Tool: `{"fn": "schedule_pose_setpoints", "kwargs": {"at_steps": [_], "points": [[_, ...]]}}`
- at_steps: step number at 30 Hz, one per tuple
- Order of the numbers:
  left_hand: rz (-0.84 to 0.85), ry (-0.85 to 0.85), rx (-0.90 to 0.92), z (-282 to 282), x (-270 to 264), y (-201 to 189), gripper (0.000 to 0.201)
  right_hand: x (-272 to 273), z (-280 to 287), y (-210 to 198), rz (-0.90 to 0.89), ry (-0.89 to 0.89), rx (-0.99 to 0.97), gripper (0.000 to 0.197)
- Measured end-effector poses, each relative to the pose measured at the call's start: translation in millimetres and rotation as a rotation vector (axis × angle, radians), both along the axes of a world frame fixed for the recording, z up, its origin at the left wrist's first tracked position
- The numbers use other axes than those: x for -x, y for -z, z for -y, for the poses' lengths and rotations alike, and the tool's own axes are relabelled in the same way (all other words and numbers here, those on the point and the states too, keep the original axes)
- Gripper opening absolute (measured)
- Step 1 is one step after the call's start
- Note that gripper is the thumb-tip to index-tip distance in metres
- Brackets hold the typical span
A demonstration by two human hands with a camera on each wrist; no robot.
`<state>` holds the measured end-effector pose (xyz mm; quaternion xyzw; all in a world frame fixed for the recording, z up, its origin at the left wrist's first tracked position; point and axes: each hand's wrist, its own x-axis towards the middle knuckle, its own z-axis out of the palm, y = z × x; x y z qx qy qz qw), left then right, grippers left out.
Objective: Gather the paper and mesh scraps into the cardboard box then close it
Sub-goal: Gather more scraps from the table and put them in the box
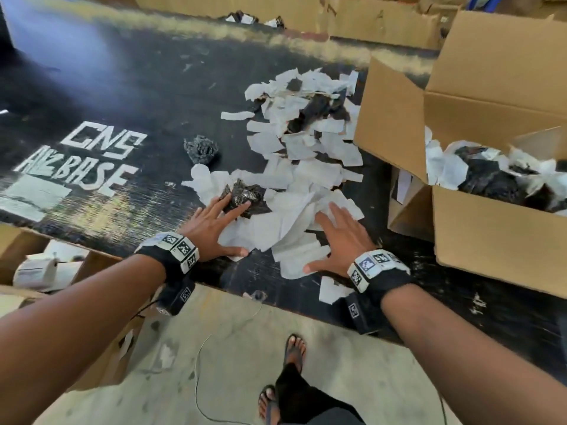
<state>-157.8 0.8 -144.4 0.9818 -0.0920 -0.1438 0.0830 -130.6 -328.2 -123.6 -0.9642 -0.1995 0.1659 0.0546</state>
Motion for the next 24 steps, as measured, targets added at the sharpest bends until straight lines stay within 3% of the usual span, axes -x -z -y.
{"fn": "schedule_pose_setpoints", "kwargs": {"at_steps": [5, 8, 12, 15, 17, 20, 22, 24], "points": [[0.062, 0.038, 0.029, 10.8, -47.4, -8.6, 0.117, -41.5, -59.6, 1.8, 0.196, 0.057, -0.104, 0.09], [0.171, 0.008, 0.05, 7.8, -60.0, -16.3, 0.124, -53.3, -70.1, -4.0, 0.198, 0.071, -0.091, 0.084], [0.394, -0.072, 0.14, -19.4, -76.8, -35.2, 0.093, -69.4, -70.9, -18.1, 0.233, 0.124, -0.249, 0.065], [0.505, -0.184, 0.047, -42.3, -87.9, -34.1, 0.079, -71.3, -67.8, -20.3, 0.322, 0.267, -0.348, 0.06], [0.48, -0.315, -0.067, -53.9, -100.1, -25.6, 0.079, -76.4, -69.2, -18.6, 0.329, 0.423, -0.306, 0.069], [0.256, -0.463, 0.002, -58.4, -122.3, -11.9, 0.093, -94.7, -77.6, -11.6, 0.033, 0.633, -0.206, 0.085], [0.127, -0.46, 0.123, -53.9, -136.4, -2.8, 0.098, -105.2, -88.3, -3.7, -0.077, 0.654, -0.189, 0.084], [0.096, -0.354, 0.203, -43.9, -147.8, 2.2, 0.095, -110.7, -103.2, 1.4, -0.111, 0.581, -0.177, 0.078]]}}
